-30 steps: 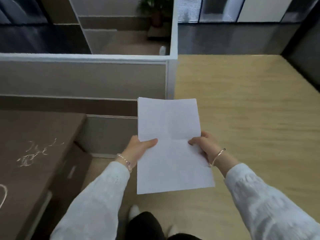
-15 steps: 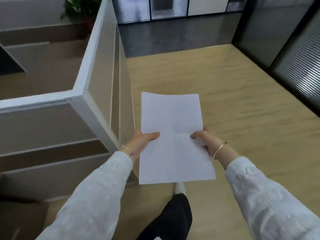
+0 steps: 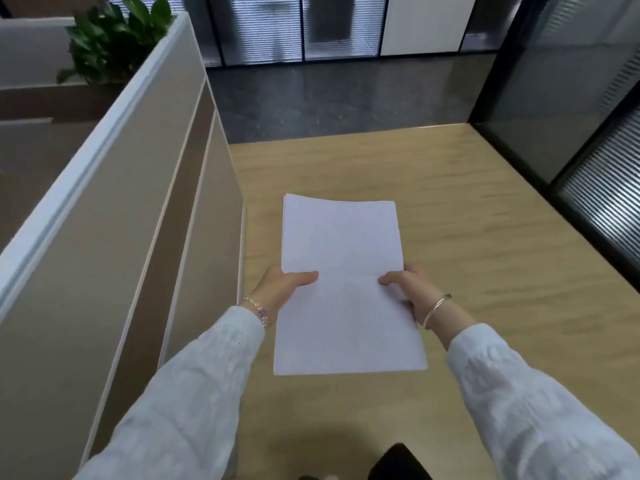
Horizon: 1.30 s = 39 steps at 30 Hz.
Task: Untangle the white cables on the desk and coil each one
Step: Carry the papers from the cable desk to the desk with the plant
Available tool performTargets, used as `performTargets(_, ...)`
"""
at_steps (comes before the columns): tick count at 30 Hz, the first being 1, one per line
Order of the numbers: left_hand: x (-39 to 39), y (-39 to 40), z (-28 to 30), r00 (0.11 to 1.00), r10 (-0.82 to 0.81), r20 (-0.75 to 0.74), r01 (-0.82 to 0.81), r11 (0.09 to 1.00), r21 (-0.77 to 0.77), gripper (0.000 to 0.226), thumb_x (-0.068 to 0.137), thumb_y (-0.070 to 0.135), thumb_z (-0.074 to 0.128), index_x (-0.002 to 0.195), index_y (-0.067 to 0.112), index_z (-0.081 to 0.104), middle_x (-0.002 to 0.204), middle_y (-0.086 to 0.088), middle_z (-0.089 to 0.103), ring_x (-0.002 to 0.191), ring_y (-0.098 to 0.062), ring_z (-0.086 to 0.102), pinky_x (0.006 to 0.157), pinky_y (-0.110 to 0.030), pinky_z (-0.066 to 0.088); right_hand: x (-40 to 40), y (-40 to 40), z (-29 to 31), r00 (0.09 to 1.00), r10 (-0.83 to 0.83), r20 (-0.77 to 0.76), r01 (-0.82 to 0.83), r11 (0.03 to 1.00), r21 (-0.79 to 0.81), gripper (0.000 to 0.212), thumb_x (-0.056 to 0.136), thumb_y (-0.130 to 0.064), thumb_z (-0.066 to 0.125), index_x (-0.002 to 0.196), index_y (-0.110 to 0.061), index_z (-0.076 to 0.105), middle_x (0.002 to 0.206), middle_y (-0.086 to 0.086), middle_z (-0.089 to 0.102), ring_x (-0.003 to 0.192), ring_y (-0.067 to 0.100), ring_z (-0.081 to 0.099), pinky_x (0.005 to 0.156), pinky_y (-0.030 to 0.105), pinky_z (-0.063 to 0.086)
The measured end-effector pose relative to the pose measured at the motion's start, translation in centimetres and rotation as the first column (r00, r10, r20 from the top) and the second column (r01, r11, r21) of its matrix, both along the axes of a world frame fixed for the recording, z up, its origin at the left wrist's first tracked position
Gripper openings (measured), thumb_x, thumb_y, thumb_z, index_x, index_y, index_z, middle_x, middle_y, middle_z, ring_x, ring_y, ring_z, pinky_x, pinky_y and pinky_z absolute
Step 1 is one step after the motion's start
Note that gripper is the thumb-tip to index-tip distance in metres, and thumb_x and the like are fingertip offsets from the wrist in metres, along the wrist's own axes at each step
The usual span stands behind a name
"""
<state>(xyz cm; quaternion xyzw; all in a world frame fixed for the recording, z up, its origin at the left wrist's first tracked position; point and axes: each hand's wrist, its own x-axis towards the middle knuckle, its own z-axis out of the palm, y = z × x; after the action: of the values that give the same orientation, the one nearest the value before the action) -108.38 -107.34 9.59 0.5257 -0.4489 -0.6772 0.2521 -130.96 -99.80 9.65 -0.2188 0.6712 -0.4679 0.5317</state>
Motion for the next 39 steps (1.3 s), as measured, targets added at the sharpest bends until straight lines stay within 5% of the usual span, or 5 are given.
performTargets(3, -3.8, -6.1, -0.4, 0.999, 0.046, -0.014, -0.047, 0.999, -0.015, 0.017, 0.079, 0.011, 0.076, 0.095, 0.012, 0.07, 0.1, -0.004, 0.074, 0.09, -0.02, 0.071, 0.082, -0.035, 0.056, -4.0, -7.1, -0.6, 0.999, 0.044, -0.014, -0.044, 0.999, -0.011, 0.022, 0.079, 0.005, 0.056, 0.093, -0.009, 0.065, 0.095, 0.012, 0.071, 0.078, 0.028, 0.066, 0.077, 0.042, 0.054)
performTargets(17, -17.4, -35.2, 0.5, 0.931, 0.351, -0.102, -0.353, 0.936, -0.001, 0.029, 0.081, 0.006, 0.073, 0.11, 0.006, 0.068, 0.102, -0.009, 0.074, 0.091, -0.028, 0.071, 0.084, -0.041, 0.056, -18.5, -43.6, 0.8, 0.944, 0.329, -0.04, -0.33, 0.944, -0.017, 0.023, 0.078, 0.002, 0.058, 0.094, -0.013, 0.065, 0.098, 0.011, 0.071, 0.082, 0.029, 0.066, 0.082, 0.044, 0.054)
performTargets(23, -19.0, -48.2, -0.4, 0.887, 0.452, -0.097, -0.456, 0.889, -0.029, 0.036, 0.08, 0.003, 0.073, 0.115, 0.005, 0.065, 0.104, -0.011, 0.072, 0.085, -0.024, 0.071, 0.066, -0.029, 0.057, -19.6, -58.3, -0.1, 0.912, 0.408, -0.03, -0.409, 0.912, -0.016, 0.027, 0.078, 0.005, 0.056, 0.1, -0.009, 0.065, 0.094, 0.011, 0.069, 0.076, 0.028, 0.065, 0.073, 0.038, 0.055)
performTargets(27, -19.4, -59.8, -0.9, 0.867, 0.494, -0.068, -0.497, 0.867, -0.026, 0.03, 0.079, 0.004, 0.074, 0.108, 0.001, 0.068, 0.104, -0.015, 0.072, 0.087, -0.029, 0.07, 0.072, -0.033, 0.056, -19.8, -70.5, -0.4, 0.899, 0.438, -0.023, -0.438, 0.898, -0.025, 0.028, 0.079, 0.007, 0.054, 0.101, -0.008, 0.064, 0.089, 0.011, 0.068, 0.07, 0.026, 0.064, 0.063, 0.031, 0.054)
performTargets(39, -17.5, -94.7, 1.8, 0.844, 0.536, -0.038, -0.537, 0.844, -0.024, 0.028, 0.081, 0.008, 0.074, 0.108, 0.004, 0.068, 0.097, -0.01, 0.074, 0.088, -0.029, 0.072, 0.078, -0.038, 0.057, -17.8, -107.2, 1.5, 0.875, 0.483, -0.022, -0.483, 0.876, -0.003, 0.023, 0.076, 0.006, 0.059, 0.095, -0.004, 0.066, 0.092, 0.015, 0.069, 0.076, 0.032, 0.066, 0.077, 0.046, 0.055)
